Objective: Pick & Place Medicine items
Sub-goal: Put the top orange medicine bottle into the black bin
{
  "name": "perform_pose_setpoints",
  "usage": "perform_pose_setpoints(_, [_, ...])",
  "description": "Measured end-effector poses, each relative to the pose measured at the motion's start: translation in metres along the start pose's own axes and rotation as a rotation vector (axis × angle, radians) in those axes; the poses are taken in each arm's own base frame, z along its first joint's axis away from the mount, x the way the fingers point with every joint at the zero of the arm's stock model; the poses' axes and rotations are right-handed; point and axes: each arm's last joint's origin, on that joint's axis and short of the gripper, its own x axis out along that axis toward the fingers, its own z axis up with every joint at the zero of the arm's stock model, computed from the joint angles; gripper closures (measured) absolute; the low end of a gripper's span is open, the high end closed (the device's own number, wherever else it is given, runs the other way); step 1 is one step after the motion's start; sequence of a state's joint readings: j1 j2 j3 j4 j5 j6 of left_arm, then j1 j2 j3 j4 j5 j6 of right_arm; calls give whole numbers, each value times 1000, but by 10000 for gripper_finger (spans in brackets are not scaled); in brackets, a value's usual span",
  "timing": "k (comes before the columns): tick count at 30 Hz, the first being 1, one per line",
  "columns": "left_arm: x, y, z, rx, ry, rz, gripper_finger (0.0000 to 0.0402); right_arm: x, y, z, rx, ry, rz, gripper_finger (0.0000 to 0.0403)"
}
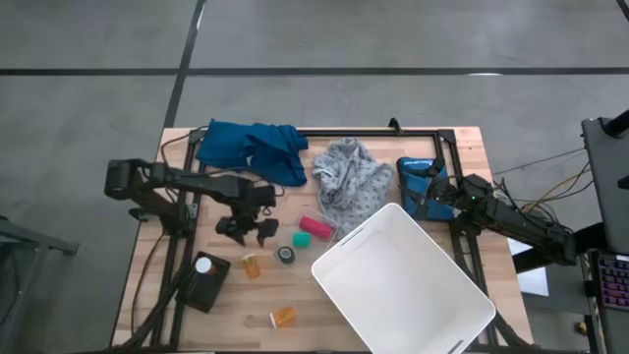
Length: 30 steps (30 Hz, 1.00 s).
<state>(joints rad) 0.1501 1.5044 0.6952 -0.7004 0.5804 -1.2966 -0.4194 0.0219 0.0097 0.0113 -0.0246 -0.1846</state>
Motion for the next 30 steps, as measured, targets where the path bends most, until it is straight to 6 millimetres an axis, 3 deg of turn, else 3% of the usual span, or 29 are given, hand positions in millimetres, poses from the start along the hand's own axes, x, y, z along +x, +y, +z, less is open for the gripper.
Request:
perform_pose_setpoints(5, [9,21,2,-121,102,-112,94,0,0,0,-1,1,0,163])
perform_pose_setpoints(13, [12,36,1,-101,172,-155,94,0,0,0,1,1,0,163])
perform_pose_setpoints(19, [18,38,2,-128,252,-159,94,0,0,0,-1,0,0,163])
perform_pose_setpoints(30, [16,38,8,-150,165,-171,94,0,0,0,1,0,0,163])
